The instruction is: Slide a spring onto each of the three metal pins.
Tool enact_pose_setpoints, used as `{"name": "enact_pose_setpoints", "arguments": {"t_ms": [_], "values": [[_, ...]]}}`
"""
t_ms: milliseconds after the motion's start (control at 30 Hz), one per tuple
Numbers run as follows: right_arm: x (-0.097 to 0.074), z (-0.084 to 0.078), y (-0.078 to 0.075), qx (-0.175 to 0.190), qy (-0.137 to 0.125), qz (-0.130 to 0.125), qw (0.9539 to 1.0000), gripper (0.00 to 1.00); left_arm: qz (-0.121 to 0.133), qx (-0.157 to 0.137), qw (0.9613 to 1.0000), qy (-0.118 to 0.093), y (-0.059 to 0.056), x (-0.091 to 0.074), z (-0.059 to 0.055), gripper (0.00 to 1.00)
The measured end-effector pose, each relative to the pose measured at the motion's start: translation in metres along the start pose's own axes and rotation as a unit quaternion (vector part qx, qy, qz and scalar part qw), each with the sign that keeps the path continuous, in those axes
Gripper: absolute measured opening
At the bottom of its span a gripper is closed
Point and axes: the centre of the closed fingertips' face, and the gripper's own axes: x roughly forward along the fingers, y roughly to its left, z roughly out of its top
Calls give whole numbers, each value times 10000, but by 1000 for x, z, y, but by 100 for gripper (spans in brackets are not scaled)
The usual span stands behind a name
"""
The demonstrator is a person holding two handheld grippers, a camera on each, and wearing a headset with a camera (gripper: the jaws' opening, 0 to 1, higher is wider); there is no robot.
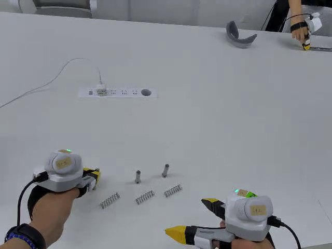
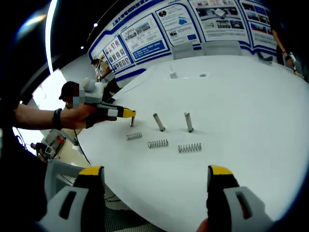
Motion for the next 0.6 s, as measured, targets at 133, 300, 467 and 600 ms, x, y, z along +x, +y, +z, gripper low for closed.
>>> {"name": "enact_pose_setpoints", "arguments": {"t_ms": [133,300,467,600], "values": [[-1,0,0,-6,-1,-8,10000,89,-4,12,10000,-34,-2,-6,0,8],[-2,-1,0,-8,-9,-14,10000,89,76,-1,9999,-84,-3,-14,0,8],[-2,-2,1,15,-20,-3,10000,89,75,36,9999,-107,-5,-18,-2,8],[-1,-2,2,20,-27,1,10000,89,121,46,9998,-166,-5,-22,-2,8]]}}
